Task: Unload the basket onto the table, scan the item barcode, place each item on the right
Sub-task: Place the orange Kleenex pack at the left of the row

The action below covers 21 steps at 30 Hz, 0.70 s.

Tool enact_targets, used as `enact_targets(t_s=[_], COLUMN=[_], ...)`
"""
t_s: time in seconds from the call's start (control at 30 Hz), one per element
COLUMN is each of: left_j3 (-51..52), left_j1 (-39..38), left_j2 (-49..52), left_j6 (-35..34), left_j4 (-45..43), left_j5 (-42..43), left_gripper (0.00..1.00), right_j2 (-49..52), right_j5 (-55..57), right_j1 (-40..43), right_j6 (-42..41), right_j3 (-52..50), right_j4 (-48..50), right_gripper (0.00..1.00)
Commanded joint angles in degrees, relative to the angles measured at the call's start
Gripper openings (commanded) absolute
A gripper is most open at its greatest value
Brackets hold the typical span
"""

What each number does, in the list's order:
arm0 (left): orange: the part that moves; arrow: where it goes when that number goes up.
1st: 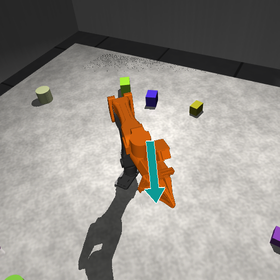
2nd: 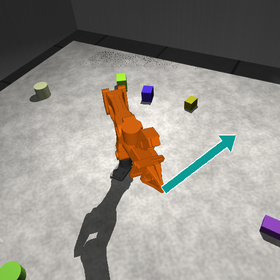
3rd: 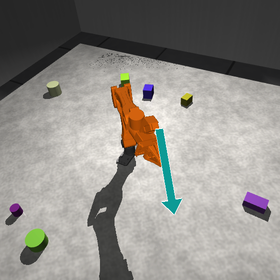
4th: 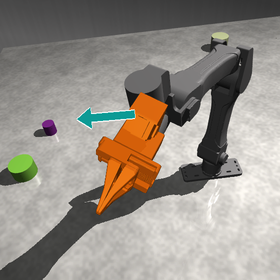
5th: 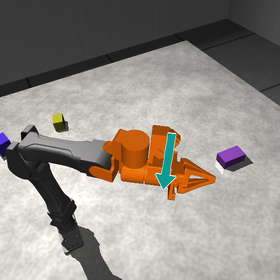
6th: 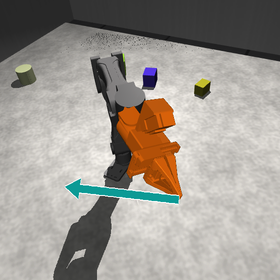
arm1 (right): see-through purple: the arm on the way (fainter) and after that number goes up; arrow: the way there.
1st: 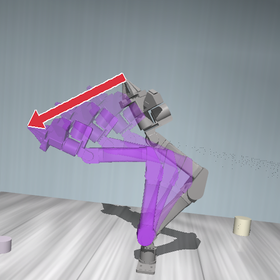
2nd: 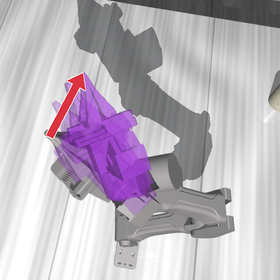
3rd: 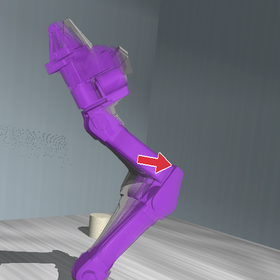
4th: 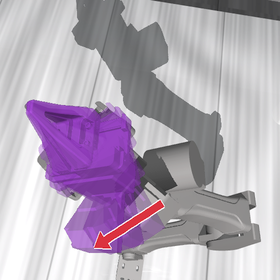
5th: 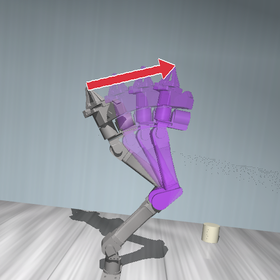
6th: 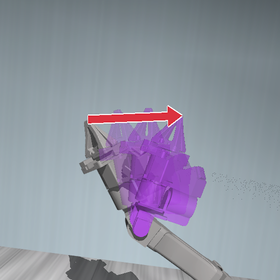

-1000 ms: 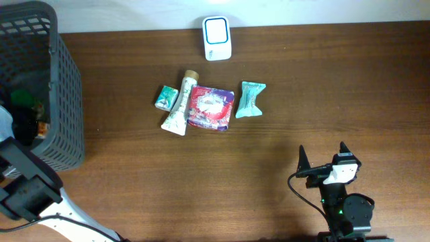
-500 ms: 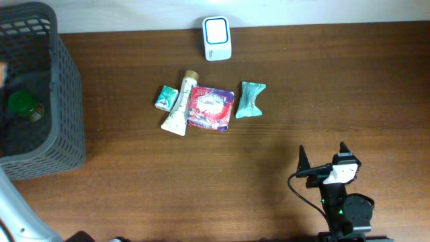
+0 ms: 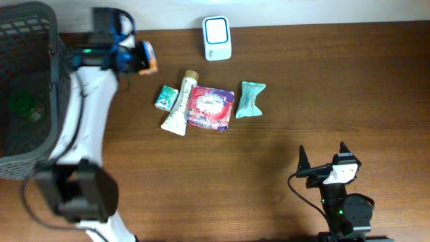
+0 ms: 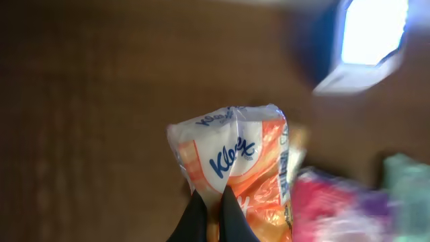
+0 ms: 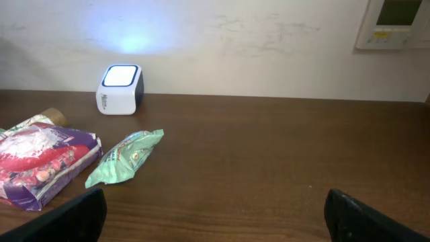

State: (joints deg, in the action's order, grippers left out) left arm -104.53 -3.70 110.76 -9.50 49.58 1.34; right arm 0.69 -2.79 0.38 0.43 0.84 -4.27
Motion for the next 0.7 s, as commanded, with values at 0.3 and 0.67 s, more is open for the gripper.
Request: enact_targets(t_s=[0.3, 0.67], left_j3=[0.2, -52.7], left_j1=[-1.0, 7.1], left_j2=[16.9, 11.4], left_j6=[3.4, -0.3], left_j4=[5.4, 23.8], left_j5=[-12.9, -5.6], left_gripper=[0.32, 1.0], right_j2=[-0.3, -0.3], right_j5=[0.5, 0.5], right_j1=[-0.3, -0.3], right_j6=[0.0, -0.1], right_j3=[-0.5, -0.5], right_j4=[-0.1, 0.0], right_gripper=[0.99, 0.99])
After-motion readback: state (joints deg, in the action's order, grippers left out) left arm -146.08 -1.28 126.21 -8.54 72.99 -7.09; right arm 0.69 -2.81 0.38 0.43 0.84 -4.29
